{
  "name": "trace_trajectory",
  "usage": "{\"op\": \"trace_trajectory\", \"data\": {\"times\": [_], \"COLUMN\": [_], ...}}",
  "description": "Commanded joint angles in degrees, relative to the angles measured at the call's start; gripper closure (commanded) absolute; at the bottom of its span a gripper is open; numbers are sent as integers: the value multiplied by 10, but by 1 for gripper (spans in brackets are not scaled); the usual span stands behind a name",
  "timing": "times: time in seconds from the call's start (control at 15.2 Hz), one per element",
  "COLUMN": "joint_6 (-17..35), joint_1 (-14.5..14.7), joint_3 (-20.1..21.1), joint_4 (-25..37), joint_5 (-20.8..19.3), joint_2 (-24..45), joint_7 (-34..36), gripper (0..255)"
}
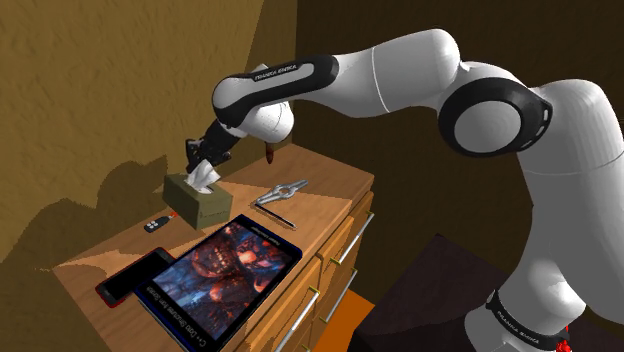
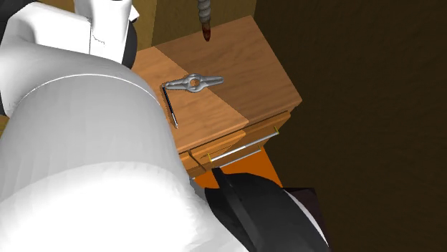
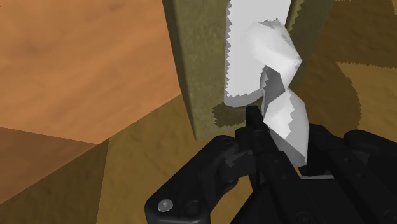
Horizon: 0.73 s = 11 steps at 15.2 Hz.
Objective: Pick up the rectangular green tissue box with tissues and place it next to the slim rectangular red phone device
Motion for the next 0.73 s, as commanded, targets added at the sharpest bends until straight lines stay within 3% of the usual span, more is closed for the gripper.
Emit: {"op": "trace_trajectory", "data": {"times": [0.0,0.13,0.2,0.53,0.66], "joint_6": [-12,-11,-10,-11,-20], "joint_1": [2,1,2,1,-3], "joint_3": [1,2,3,2,-2], "joint_4": [-9,-9,-10,-9,-44], "joint_5": [-3,-4,-4,-4,-4], "joint_2": [2,2,2,2,-38], "joint_7": [2,2,3,2,-2], "gripper": [255,255,0,0,0]}}
